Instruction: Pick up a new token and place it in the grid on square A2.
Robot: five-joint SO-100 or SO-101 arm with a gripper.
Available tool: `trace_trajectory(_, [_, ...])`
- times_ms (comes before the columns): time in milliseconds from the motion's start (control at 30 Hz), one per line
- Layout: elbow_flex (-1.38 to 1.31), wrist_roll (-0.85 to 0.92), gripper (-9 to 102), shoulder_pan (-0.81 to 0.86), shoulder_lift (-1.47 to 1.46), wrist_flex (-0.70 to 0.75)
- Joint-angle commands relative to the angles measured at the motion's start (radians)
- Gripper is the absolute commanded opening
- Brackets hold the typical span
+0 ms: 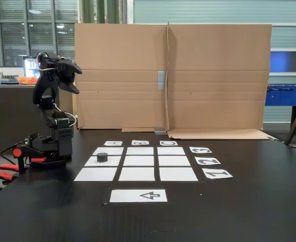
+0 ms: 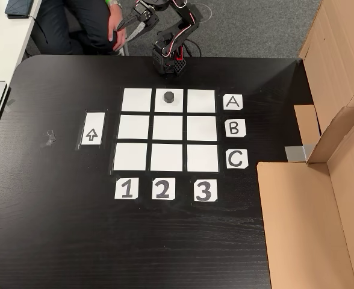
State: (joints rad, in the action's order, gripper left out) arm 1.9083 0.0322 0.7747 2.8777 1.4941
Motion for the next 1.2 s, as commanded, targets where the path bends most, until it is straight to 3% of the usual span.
trace_trajectory(0, [-0.002, 0.009, 28, 0.000, -0.015, 0.003])
trace_trajectory(1167, [-0.006, 0.025, 28, -0.009, -0.035, 0.008])
